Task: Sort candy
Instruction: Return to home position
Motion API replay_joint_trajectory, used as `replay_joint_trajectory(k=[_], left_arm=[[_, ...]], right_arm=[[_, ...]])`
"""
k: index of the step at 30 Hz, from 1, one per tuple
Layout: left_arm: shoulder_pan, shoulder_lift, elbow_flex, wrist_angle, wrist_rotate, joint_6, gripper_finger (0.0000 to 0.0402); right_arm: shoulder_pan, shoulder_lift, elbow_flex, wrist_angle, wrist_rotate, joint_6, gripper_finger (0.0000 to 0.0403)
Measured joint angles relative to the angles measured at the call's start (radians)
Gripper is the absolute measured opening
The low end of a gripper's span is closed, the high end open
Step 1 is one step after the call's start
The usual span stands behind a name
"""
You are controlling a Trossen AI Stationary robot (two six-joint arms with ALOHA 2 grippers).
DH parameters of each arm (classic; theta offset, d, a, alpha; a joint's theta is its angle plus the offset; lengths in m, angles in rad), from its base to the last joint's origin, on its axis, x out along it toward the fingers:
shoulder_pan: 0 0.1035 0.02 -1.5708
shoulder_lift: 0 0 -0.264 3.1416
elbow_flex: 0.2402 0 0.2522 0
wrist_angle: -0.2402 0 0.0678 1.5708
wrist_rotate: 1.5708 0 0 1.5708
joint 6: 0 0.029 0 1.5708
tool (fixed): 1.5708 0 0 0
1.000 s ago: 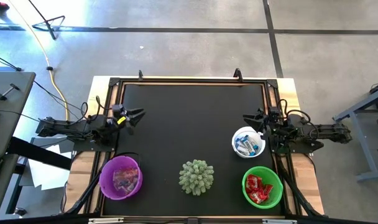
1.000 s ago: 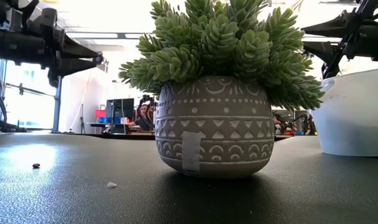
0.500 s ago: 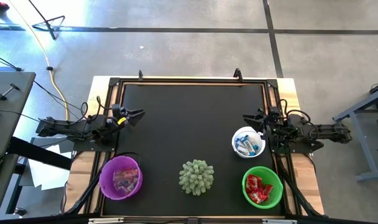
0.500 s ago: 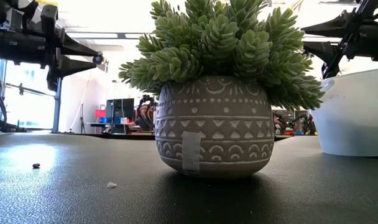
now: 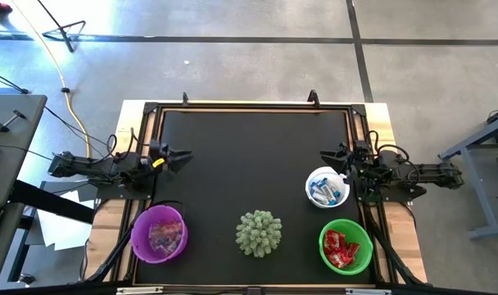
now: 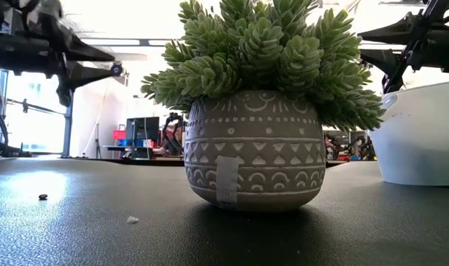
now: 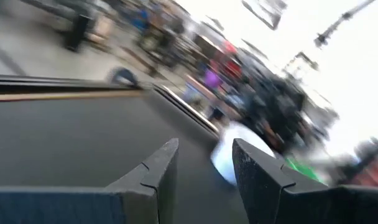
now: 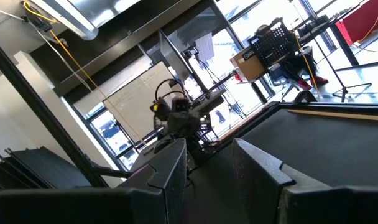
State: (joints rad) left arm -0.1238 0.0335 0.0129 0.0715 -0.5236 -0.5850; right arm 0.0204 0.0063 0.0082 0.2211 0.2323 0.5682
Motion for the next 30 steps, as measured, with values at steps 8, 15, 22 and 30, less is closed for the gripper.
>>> replay_joint_trajectory(k=[8, 15, 22, 30], left_arm=[[-0.02, 0.0, 0.0, 0.002, 0.059, 0.226, 0.0131], [-0.02, 0.001, 0.0, 0.001, 0.058, 0.281, 0.0131], [-0.02, 0.001, 0.0, 0.001, 0.058, 0.282, 0.0131], [-0.02, 0.001, 0.0, 0.001, 0.058, 0.282, 0.0131]], right_arm=[[0.0, 0.0, 0.0, 0.0, 0.0, 0.0, 0.0126], [0.0, 0.0, 0.0, 0.0, 0.0, 0.0, 0.0126], [0.0, 0.0, 0.0, 0.0, 0.0, 0.0, 0.0126], [0.0, 0.0, 0.0, 0.0, 0.0, 0.0, 0.0126]])
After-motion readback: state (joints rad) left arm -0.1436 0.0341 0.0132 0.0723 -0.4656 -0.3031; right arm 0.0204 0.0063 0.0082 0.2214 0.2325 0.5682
